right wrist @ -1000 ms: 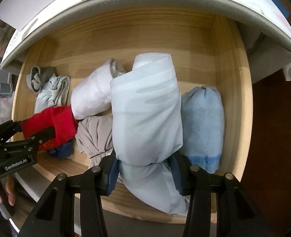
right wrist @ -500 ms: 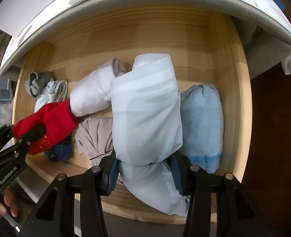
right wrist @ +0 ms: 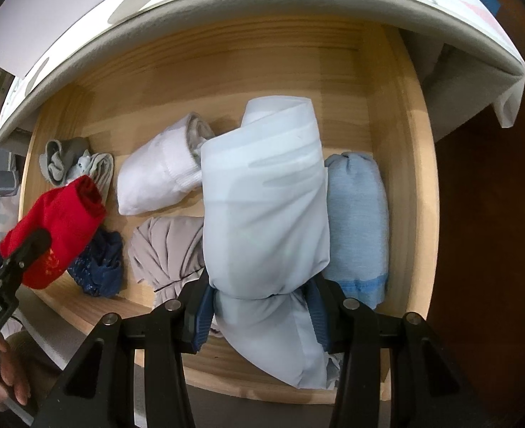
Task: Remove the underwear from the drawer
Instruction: 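Lift the red underwear with the left tool up over the white box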
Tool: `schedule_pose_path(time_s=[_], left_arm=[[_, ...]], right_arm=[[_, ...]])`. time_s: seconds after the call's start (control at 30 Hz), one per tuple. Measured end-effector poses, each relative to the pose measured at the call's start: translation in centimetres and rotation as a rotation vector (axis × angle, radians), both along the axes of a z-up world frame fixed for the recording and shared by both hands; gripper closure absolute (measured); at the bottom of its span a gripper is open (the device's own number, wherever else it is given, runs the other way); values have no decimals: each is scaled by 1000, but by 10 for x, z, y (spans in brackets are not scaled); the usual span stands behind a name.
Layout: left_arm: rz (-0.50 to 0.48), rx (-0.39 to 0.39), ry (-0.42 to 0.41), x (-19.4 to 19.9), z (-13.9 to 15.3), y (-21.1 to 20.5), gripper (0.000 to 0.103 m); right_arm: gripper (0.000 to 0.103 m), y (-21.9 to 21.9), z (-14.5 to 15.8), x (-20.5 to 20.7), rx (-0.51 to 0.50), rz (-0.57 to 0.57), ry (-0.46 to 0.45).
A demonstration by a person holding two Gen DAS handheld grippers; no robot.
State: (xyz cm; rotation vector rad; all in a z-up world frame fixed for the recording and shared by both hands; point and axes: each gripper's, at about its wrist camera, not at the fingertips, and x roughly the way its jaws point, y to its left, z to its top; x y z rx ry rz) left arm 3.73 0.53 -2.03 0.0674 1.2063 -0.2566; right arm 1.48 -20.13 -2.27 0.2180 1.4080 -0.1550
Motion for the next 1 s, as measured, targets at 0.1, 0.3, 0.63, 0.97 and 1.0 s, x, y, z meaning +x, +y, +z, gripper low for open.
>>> schedule_pose_path(time_s=[0.1,0.3,0.63,0.97,1.0], left_arm=[[18,-3,-7,-6,3,6,63],[56,-24,-23,-10,9,21,63],[88,-34,-26,-12,20,35,63],[98,-68,-86,-8,61,51,63],[97,-73,-94,-7,67,53,63]], right_arm=[[61,-1,1,-1,-5,-1,-1],[61,-3,2,-2,-14,-13,1],[61,-3,2,-2,-14,-15,0],[61,-7,3,-3,-8,-18,-3],[61,-7,3,-4,-6,-17,-3]])
